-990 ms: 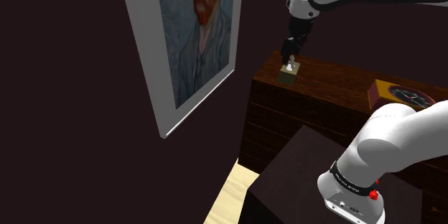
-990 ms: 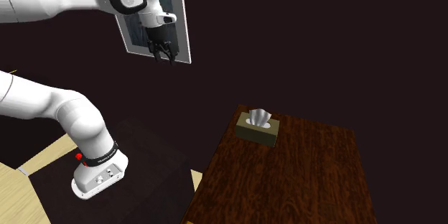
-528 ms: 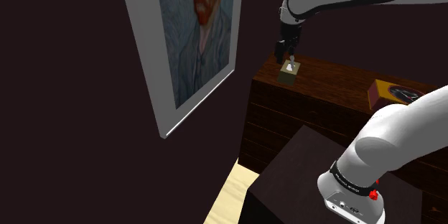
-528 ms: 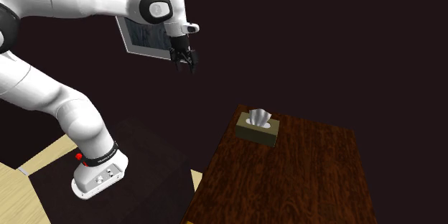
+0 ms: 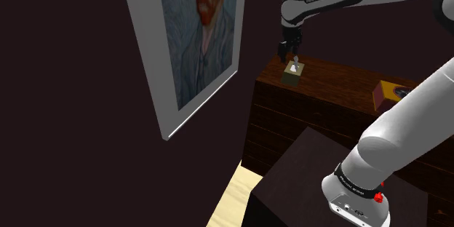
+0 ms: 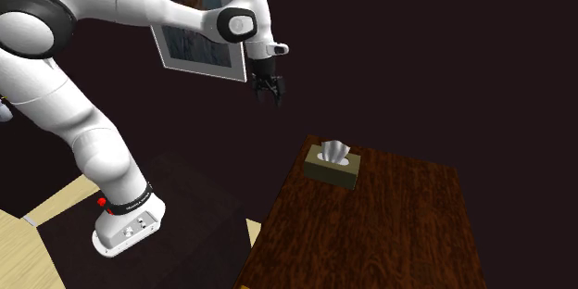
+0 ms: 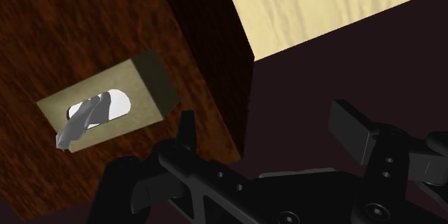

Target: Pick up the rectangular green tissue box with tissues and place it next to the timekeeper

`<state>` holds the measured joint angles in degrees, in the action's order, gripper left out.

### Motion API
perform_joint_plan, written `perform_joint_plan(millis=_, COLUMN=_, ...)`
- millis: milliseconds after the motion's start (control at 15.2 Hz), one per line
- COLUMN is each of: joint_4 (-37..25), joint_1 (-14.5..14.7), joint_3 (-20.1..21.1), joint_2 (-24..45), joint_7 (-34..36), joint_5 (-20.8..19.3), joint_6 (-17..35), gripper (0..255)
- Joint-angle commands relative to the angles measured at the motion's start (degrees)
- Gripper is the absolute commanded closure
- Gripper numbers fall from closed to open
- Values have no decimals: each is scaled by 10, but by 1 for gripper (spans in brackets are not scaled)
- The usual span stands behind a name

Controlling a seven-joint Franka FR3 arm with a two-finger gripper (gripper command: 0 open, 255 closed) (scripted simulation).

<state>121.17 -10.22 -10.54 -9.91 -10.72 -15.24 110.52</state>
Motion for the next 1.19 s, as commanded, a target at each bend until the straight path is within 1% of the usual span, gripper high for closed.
perform_joint_plan(millis=0, joint_4=-30, joint_1=-8, joint_3=-10, joint_2=43, joint_7=-5, joint_5=-5, joint_6=9, gripper=0)
perform_joint_plan(millis=330, joint_4=-112, joint_1=-29, joint_3=-32, joint_2=141, joint_7=-20, joint_5=-9, joint_6=20, gripper=0)
perform_joint_plan(millis=594, joint_4=-189, joint_1=-49, joint_3=-47, joint_2=221, joint_7=-34, joint_5=-7, joint_6=20, gripper=0)
perform_joint_plan(millis=858, joint_4=-279, joint_1=-73, joint_3=-60, joint_2=305, joint_7=-49, joint_5=0, joint_6=11, gripper=0)
perform_joint_plan(millis=1122, joint_4=-387, joint_1=-101, joint_3=-69, joint_2=395, joint_7=-65, joint_5=10, joint_6=-9, gripper=0)
